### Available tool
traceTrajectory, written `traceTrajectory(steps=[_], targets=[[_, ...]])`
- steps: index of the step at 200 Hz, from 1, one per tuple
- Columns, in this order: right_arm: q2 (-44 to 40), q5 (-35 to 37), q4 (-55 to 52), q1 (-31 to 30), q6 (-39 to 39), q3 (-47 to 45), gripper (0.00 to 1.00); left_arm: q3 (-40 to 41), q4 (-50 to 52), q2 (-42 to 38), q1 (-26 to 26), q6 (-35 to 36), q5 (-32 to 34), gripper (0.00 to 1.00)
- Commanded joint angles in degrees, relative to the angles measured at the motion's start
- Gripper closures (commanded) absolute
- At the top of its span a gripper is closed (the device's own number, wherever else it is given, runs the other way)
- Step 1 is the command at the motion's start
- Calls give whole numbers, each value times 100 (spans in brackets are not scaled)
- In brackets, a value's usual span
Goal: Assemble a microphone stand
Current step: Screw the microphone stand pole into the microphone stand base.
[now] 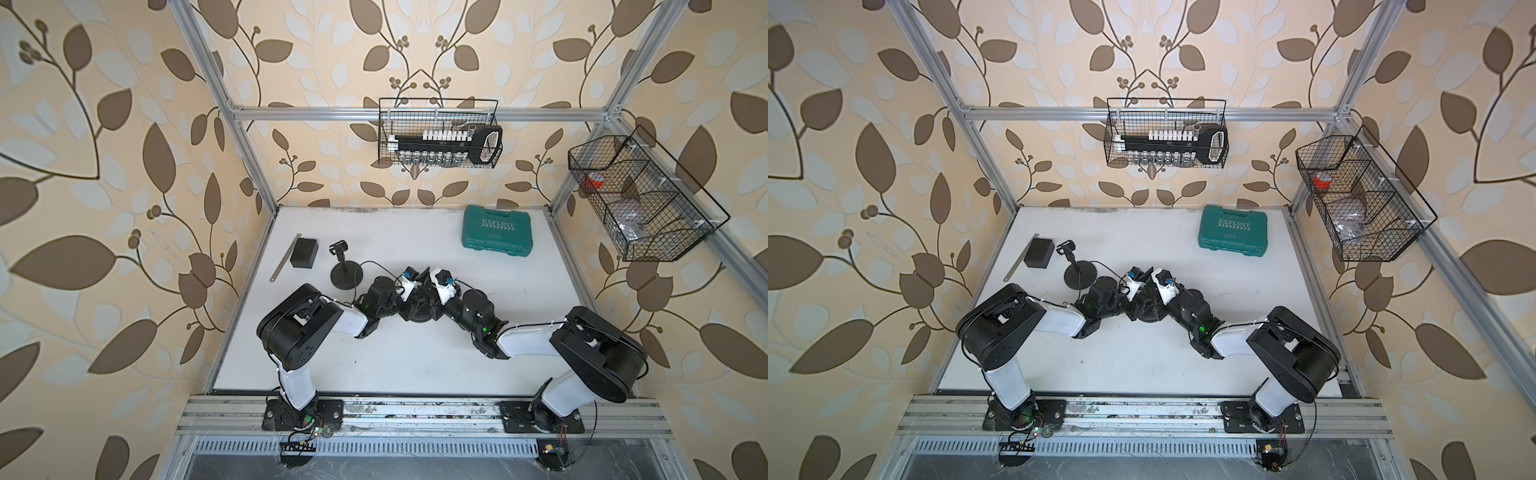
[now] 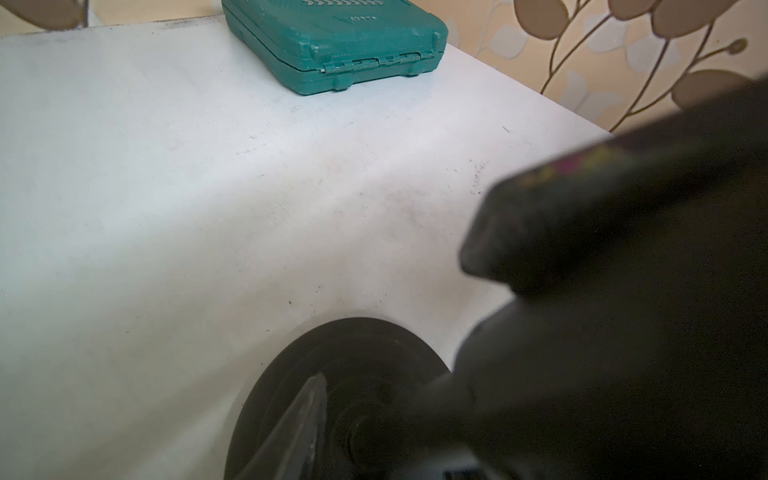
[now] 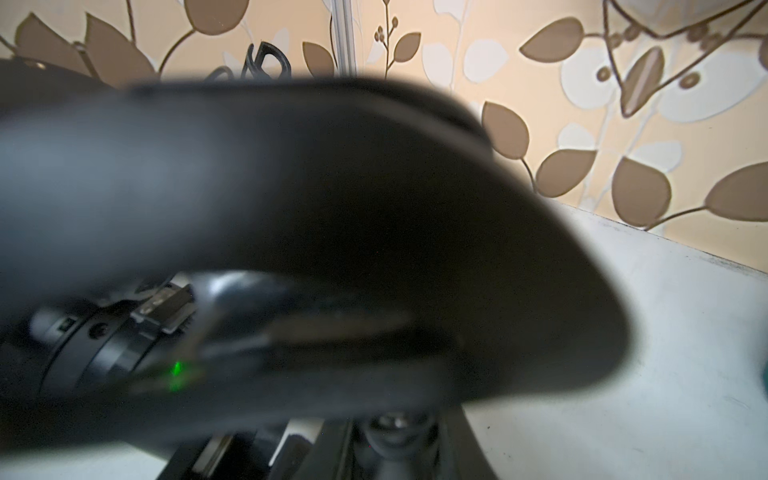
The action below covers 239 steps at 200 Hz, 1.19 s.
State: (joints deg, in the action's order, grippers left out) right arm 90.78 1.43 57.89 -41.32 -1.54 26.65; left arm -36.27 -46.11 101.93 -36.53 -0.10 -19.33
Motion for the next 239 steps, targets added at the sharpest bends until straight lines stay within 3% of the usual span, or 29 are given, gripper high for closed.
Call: traceTrajectory(steps=[1,17,30,107,179,220,239], targets=[[163,-223,-1073,33,-75,-151,100,-12,-149,-240,35,122,-75,68],[228,-283,-1119,28,-84,-101,100,-46,-72,-208,41,189,-105,79],[273,-350,-1127,33,-86,-76,100,-49,-69,-177,37,228,-102,82],[177,-1429,-1205,426,152,-85,91,61,-291,133,-2,405,23,82],[194,-1681,-1323,512,259,-9,92,261,-1026,160,-226,457,282,75],[268,-1854,-1315,584,199,36,91,376,-1485,336,-241,421,360,78],[294,-1958,-1230,624,185,3,85,371,-1526,385,-258,453,341,81]])
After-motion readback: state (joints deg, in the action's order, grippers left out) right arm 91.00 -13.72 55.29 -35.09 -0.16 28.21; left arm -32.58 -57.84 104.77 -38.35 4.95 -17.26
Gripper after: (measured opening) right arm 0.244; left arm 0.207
